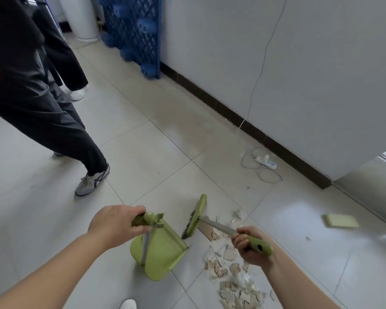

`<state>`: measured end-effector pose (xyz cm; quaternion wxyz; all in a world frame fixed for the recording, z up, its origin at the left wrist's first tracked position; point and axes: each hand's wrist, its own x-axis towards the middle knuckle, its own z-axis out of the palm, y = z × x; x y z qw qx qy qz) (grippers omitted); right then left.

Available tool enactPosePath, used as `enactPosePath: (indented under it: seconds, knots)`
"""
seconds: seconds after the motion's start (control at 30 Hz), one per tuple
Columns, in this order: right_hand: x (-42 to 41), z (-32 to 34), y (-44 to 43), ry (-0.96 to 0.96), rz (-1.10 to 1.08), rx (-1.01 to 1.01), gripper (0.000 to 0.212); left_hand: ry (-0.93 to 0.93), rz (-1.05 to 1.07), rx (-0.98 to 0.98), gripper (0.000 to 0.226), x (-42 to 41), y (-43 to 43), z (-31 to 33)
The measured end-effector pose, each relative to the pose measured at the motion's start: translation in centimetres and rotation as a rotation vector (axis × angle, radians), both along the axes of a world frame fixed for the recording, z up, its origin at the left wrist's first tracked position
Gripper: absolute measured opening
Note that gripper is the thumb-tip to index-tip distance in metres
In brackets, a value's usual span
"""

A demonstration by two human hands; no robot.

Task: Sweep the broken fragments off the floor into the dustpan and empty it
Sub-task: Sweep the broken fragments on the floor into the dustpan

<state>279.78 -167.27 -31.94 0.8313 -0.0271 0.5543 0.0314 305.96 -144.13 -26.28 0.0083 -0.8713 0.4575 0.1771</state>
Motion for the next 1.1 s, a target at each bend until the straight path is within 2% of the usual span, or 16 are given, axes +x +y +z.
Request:
enactPosePath:
  seconds: [0.6, 0.87, 1.1]
  knots:
    - [-3.2, 2.9, 5.7, 0.157, -0.328, -0.025, 0.028, 0.104, -0.372, -0.017, 0.034, 3.2, -6.4, -1.1]
    - [-2.1, 3.9, 8.1, 0.154, -0.519, -0.115, 0.013, 0.089, -0.463, -0.049, 0.034, 5.4, -9.2, 0.3]
    - [0.1, 4.5, 5.4, 0.111, -0.525, -0.137, 0.024, 0.024, -0.536, -0.058, 0.035, 7.1, -14.6, 1.6]
